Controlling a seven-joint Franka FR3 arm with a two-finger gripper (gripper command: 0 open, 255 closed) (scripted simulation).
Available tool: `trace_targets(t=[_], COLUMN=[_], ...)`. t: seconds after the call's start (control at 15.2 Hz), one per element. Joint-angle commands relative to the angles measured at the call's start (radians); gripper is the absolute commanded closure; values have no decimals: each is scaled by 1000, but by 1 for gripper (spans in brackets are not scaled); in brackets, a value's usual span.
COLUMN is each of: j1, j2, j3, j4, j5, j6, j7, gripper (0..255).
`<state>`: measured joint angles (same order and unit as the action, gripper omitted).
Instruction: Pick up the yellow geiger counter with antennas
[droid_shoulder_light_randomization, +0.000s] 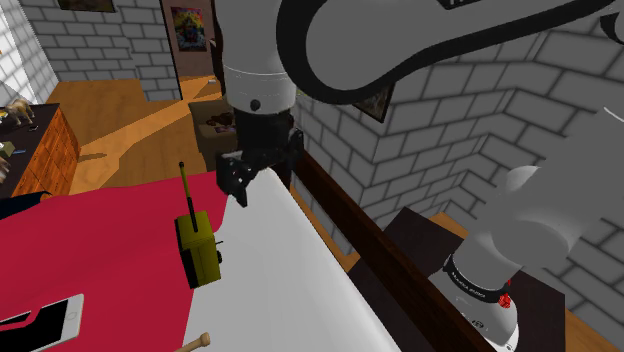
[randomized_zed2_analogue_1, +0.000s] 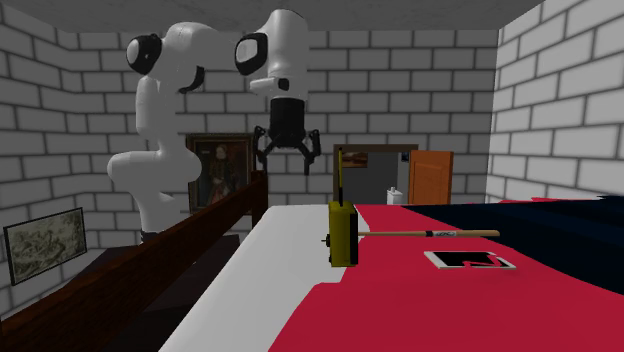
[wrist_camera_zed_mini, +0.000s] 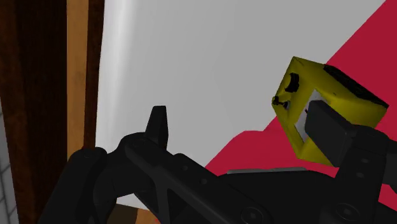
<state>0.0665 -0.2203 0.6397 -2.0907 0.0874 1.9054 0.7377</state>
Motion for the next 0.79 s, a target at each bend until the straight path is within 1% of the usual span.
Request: trace_targets(t=[0.0, 0.13, 0.26, 0.46, 0.53, 0.73], j1=[1, 6, 23, 78, 88, 91], j2=[79, 169, 264, 412, 428, 438], j3=[44, 82, 108, 122, 120, 115], j4=[50, 114, 184, 304, 318, 288], j5=[-39, -94, -160, -265, -276, -285], j6=[20, 28, 30, 16, 13, 50], j7=[78, 156, 235, 348, 359, 366], gripper=[0, 0, 0, 0, 0, 0])
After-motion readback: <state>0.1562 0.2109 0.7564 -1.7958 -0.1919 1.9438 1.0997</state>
